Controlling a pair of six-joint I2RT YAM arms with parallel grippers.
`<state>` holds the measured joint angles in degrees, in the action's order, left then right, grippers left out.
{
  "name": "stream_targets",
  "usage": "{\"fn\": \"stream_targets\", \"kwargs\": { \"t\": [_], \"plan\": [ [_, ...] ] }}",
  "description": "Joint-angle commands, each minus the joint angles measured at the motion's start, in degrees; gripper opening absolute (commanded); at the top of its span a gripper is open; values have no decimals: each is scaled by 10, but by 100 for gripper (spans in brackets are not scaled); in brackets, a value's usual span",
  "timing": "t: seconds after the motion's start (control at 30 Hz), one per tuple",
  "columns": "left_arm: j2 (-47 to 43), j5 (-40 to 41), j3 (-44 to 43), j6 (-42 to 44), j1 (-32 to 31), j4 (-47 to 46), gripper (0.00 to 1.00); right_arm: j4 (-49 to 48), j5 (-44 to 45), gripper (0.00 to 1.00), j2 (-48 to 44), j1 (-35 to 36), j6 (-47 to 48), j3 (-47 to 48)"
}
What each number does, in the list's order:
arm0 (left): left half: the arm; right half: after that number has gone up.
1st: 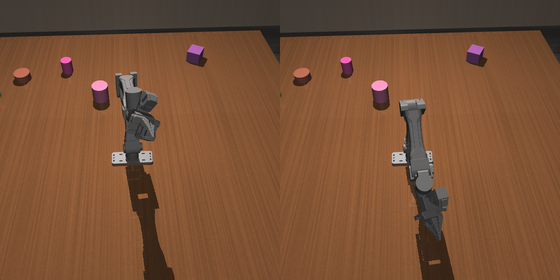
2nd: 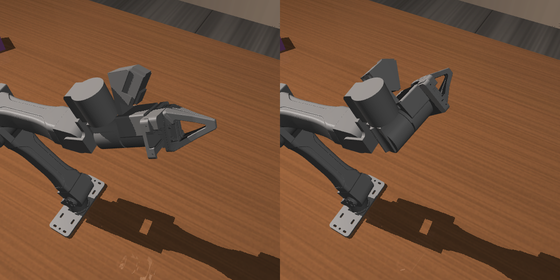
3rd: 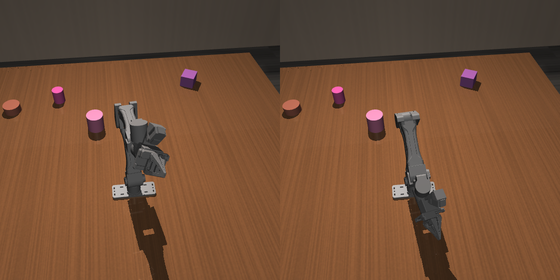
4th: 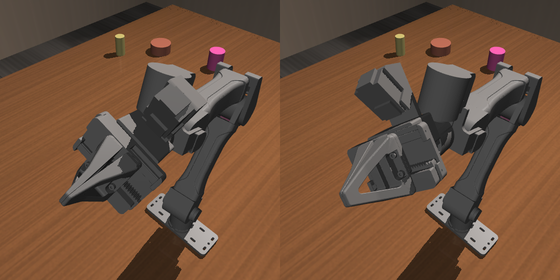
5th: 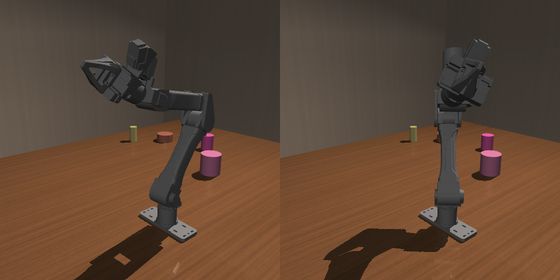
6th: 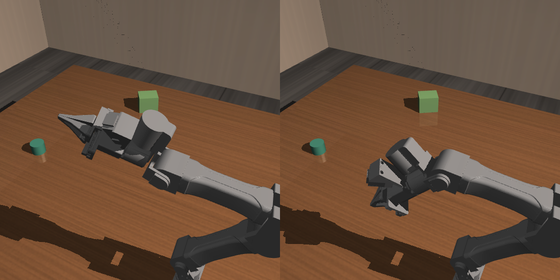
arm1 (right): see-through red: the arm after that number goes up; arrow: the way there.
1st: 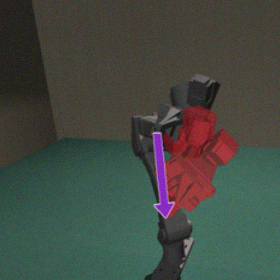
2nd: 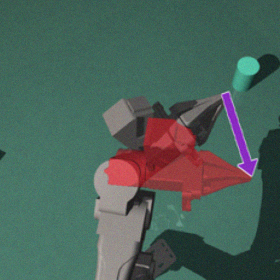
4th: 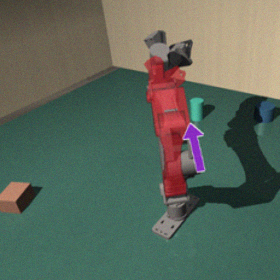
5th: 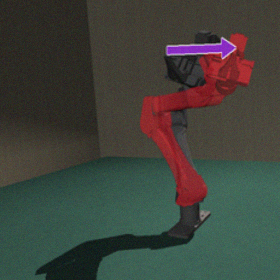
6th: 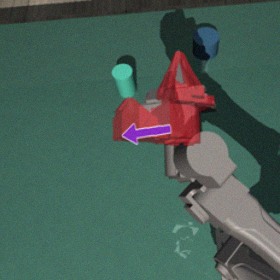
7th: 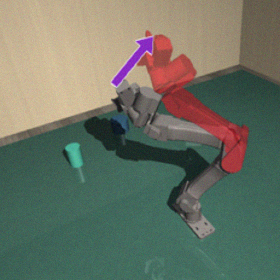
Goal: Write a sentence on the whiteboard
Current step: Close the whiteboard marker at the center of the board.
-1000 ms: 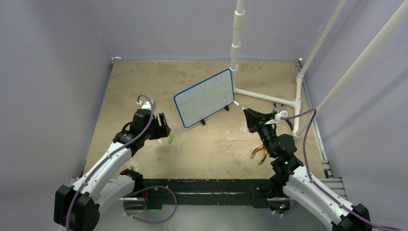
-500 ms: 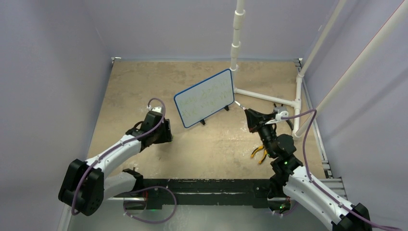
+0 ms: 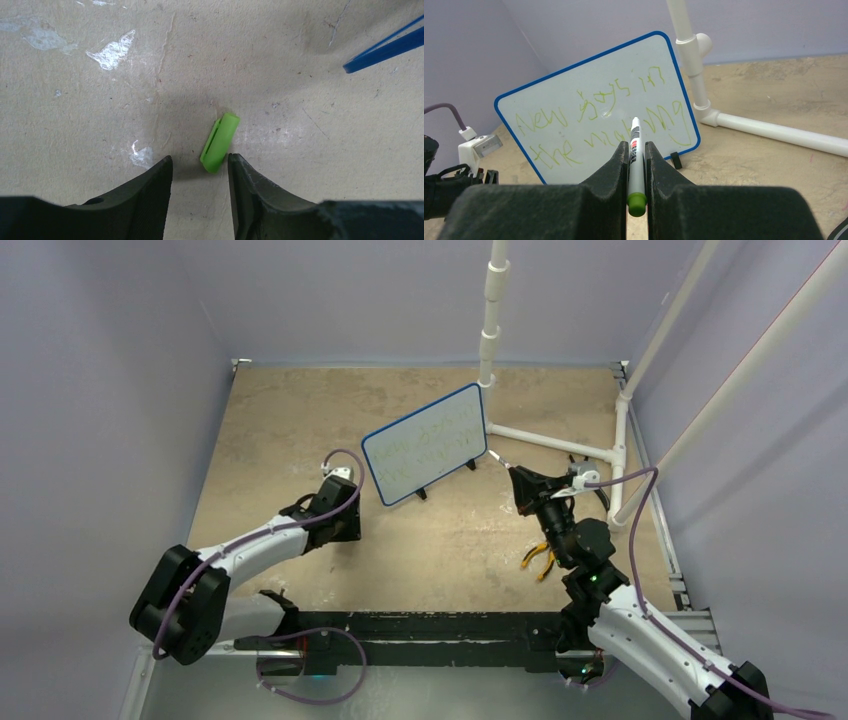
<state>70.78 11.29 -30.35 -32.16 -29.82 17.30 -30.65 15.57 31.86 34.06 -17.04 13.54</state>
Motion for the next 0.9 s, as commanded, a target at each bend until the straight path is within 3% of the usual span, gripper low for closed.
{"fn": "stream_targets", "kwargs": {
  "t": [0.0, 0.27, 0.4, 0.43, 0.57, 0.7, 0.87],
  "plan": [
    [21, 30, -12, 2, -15, -3, 41, -10, 12, 0, 2, 1, -6, -4],
    [43, 51, -27, 6, -44, 7, 29, -9, 16, 0, 3, 1, -7, -5],
    [48, 44, -20, -3, -50, 6, 2, -2, 18, 0, 2, 1, -11, -3],
    [46, 43, -20, -7, -50, 8, 0, -1, 18, 0, 1, 1, -12, -2],
    [-5, 40, -18, -28, -50, 21, 0, 2, 8, 0, -7, 1, -15, -3],
    [-110, 29, -24, -37, -50, 35, 0, 15, -12, 0, -7, 1, -22, 5],
    [-206, 18, -80, 10, -51, 71, 0, 76, -57, 0, -8, 1, -35, 44]
  ]
}}
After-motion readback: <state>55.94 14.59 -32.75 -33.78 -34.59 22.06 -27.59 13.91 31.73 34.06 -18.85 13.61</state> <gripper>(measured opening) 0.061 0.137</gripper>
